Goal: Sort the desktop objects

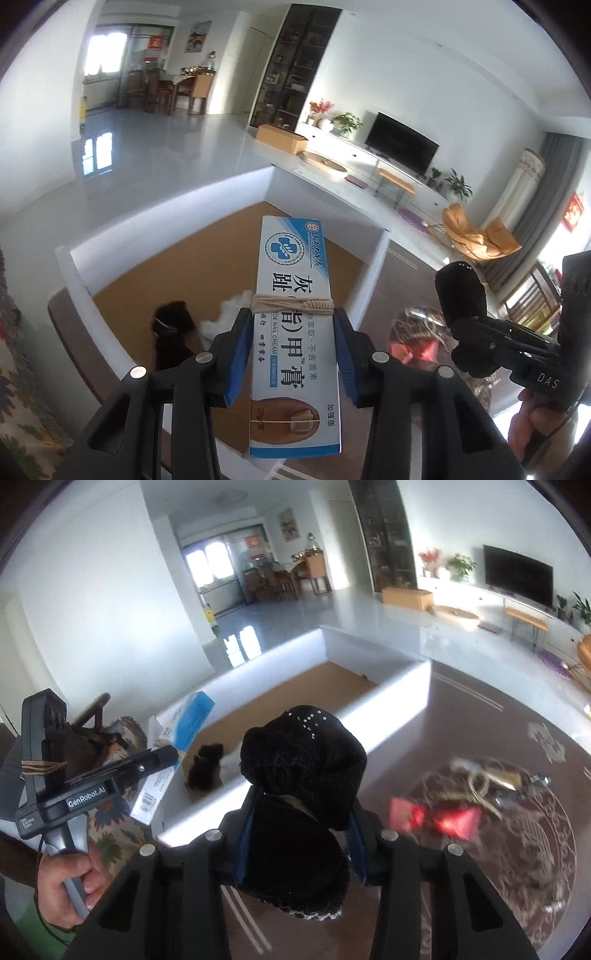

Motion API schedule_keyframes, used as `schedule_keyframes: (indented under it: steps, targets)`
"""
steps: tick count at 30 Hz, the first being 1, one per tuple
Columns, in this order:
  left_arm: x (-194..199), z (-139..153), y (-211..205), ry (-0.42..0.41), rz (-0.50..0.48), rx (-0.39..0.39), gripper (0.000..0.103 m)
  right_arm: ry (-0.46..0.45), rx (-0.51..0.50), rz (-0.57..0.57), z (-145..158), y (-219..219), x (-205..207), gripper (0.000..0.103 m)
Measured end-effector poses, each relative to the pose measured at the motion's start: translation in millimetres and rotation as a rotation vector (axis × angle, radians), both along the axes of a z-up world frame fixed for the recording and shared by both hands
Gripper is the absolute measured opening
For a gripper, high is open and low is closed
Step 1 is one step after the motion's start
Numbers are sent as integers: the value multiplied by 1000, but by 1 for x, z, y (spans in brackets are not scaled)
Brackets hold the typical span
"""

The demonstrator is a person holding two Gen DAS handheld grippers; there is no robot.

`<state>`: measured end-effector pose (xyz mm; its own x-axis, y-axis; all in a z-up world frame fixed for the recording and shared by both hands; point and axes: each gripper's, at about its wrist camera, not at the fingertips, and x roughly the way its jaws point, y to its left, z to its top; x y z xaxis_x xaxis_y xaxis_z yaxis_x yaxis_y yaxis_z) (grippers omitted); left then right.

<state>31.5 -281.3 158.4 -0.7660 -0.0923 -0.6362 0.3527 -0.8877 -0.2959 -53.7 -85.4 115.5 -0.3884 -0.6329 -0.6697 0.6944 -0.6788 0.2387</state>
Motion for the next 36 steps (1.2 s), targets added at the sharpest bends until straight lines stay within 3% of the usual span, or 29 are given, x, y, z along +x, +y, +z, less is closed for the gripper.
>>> schedule_keyframes:
  steps: [4, 7, 8, 10, 11, 12, 14, 16, 18, 21, 25, 27, 29, 33, 36]
  targets:
    - [-24, -14, -52, -60, 88, 17, 43, 23, 24, 37, -6, -84, -38, 43]
    - [-46, -46, -77, -183, 134, 38, 45, 17, 75, 29, -30, -130, -66, 43]
    - [-54, -60, -84, -246, 154, 52, 48, 0, 94, 21, -41, -141, -76, 43]
    - [-60, -84, -95, -342, 173, 97, 68, -53, 143, 13, -62, -159, -92, 53]
    - [-56, -89, -96, -348, 169, 92, 74, -73, 174, 2, -73, -165, -98, 59]
    - [-57, -87, -91, -341, 155, 43, 87, -80, 193, -4, -79, -170, -100, 69]
    - [-60, -87, -86, -349, 139, 17, 103, -53, 215, -1, -83, -174, -100, 78]
    - [-62, -91, -84, -346, 129, 0, 103, -18, 230, 14, -82, -174, -95, 87]
    - [-56, -90, -80, -329, 132, -11, 103, 14, 237, 23, -78, -167, -86, 88]
    - [-40, -86, -78, -249, 156, 29, 103, 51, 208, 7, -64, -139, -71, 88]
    - [-10, -57, -37, -95, 155, 0, 103, 103, 95, -44, -37, -76, -42, 92]
    - [8, -43, -10, -28, 103, -28, 103, 143, 42, -85, -31, -29, -18, 101]
    - [25, -32, 31, 22, 9, -52, 103, 179, 24, -135, -35, 19, 8, 103]
    - [44, -34, 108, 31, -205, -32, 103, 188, 109, -265, -70, 109, 58, 103]
    - [42, -68, 171, -65, -359, -14, 103, 116, 215, -370, -115, 171, 83, 103]
